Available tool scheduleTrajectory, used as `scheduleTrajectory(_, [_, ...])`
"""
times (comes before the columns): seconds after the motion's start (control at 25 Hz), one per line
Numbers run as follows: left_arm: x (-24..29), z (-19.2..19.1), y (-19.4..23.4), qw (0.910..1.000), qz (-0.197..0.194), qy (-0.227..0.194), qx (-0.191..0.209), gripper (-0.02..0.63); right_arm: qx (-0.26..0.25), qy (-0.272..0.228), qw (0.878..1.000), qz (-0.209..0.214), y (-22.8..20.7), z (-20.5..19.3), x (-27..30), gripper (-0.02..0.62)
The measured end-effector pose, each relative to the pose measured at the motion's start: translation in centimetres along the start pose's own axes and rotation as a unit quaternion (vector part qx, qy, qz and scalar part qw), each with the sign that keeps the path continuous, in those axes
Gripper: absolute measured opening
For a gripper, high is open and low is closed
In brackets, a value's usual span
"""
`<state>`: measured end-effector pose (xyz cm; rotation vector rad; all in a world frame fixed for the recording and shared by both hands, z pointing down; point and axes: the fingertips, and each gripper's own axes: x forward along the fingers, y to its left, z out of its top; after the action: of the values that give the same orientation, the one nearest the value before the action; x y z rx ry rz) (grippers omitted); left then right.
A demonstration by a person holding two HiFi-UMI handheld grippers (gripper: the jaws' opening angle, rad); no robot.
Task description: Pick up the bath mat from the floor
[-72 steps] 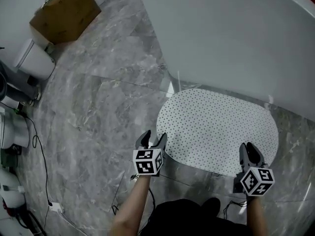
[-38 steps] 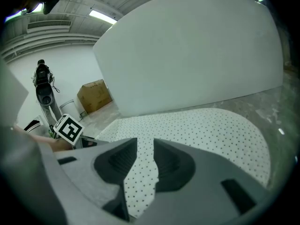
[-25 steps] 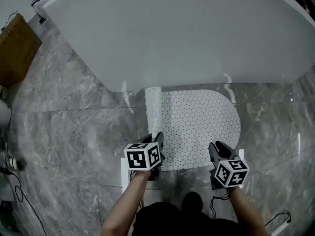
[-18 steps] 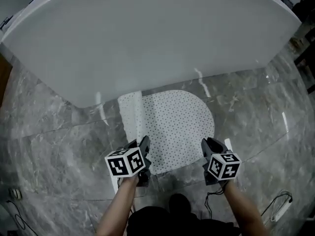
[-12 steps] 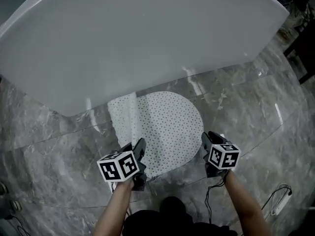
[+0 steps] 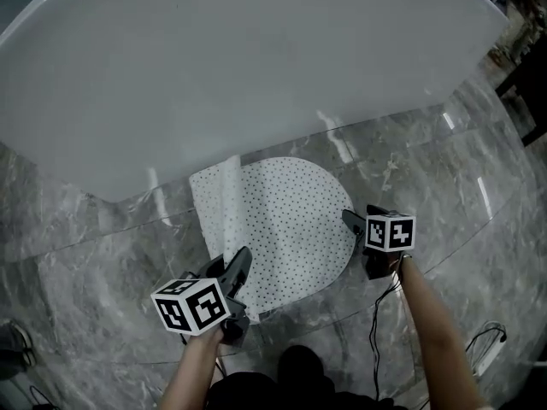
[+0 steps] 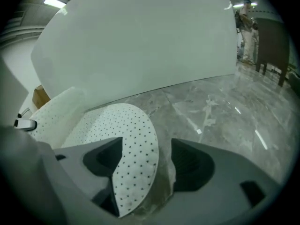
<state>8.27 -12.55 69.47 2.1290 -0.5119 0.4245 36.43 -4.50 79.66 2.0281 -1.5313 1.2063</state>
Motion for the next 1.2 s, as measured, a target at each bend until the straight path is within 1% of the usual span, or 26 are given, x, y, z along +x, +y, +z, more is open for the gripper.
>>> scheduleTrajectory(0.12, [-1.1,0.6,0.6,1.0,0.002,-0.007,0.0,0.026,-0.015,0.025,1.0,-0.002,-0.1,-0.3,1.4,0.347])
scheduleTrajectory(0.28, [-2.2,1.0,2.0,0.9998,0.012,-0.016,-0.001,0.026,-0.021,0.061,0.998,-0.002,0.5,-1.7,2.9,0.351])
scheduleTrajectory(0.48, [-3.5,1.2,3.5,0.9989,0.024,-0.035,-0.023,0.026,-0.023,0.044,0.999,0.0,2.9,-2.0,3.5,0.351])
scheduleTrajectory(0.56, [-4.0,1.5,3.9,0.9983,0.025,-0.043,-0.03,0.026,-0.036,0.047,0.998,0.01,4.2,-2.3,3.7,0.351])
scheduleTrajectory(0.68, [-4.5,1.7,4.4,0.9977,0.03,-0.05,-0.036,0.026,-0.065,0.065,0.995,0.035,6.4,-2.9,3.7,0.351])
scheduleTrajectory(0.76, [-5.0,1.7,4.8,0.9973,0.035,-0.053,-0.038,0.026,-0.066,0.076,0.993,0.06,8.1,-3.4,3.6,0.351])
scheduleTrajectory(0.88, [-6.0,1.8,5.5,0.9964,0.044,-0.06,-0.04,0.028,-0.066,0.09,0.987,0.115,11.3,-3.9,3.1,0.35])
scheduleTrajectory(1.0, [-7.2,1.8,6.1,0.9953,0.054,-0.069,-0.041,0.026,-0.072,0.102,0.978,0.169,14.6,-4.3,2.2,0.347])
scheduleTrajectory(1.08, [-8.1,1.9,6.6,0.9944,0.061,-0.075,-0.042,0.026,-0.081,0.1,0.974,0.186,16.3,-4.3,1.7,0.339])
scheduleTrajectory(1.2, [-9.4,1.8,7.4,0.9926,0.074,-0.085,-0.045,0.026,-0.085,0.091,0.973,0.195,17.9,-4.0,0.9,0.328])
